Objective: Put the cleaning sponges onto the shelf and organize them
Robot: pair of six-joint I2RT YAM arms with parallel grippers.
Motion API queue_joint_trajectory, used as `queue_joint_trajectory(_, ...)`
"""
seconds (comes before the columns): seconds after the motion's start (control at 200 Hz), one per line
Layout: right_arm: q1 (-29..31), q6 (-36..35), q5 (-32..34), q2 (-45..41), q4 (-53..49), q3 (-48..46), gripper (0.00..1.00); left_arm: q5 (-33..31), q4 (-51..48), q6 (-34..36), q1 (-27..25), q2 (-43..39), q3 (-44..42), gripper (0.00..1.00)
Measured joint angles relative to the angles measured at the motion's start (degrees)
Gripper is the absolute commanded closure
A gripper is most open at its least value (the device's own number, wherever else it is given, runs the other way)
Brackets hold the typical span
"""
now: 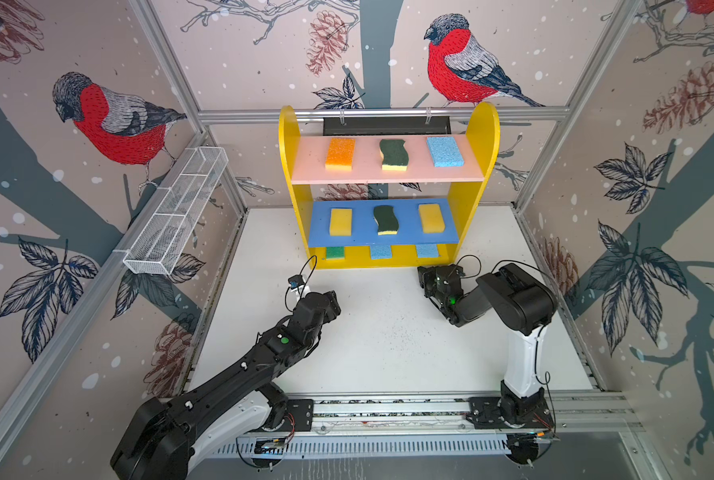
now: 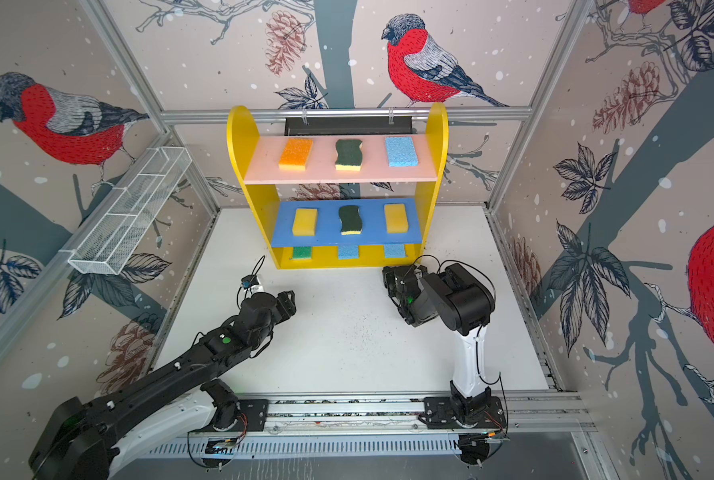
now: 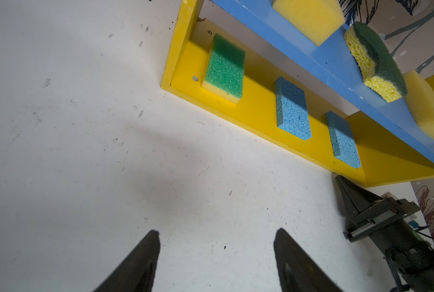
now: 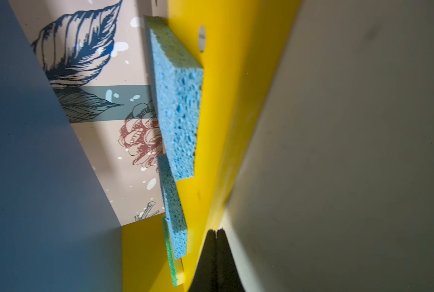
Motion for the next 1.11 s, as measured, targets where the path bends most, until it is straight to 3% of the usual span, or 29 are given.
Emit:
queue_joint_trajectory(0.255,-2.05,-5.64,0.13,-10.16,-15.41,-3.32,0.99,-0.70,-0.39,0.02,0.00,-0.28,0.00,0.28)
queue_joint_trajectory(0.57,-5.81,-9.05,0.13,-15.23,-18.71,-7.21,0.99,-1.60,-0.72,0.02,0.02,-2.08,-0.31,0.27)
queue_joint_trajectory(0.75,-7.54,-14.60,-0.48,-20.98,-28.17,-6.05,0.98,-4.31,-3.98,1.07,0.00,-3.26,1.55,0.26)
queue_joint_trajectory(0.86,-7.21,-18.78,-0.46,-26.16,-33.90,-5.03,0.91,-6.14,-5.55,2.43,0.00,-4.39,2.82,0.24)
queue_joint_trajectory(1.106,-6.54,-29.27,4.31,-38.27,-49.88,-2.01,0.62,-11.02,-10.05,5.55,0.00,-4.90,6.47,0.18)
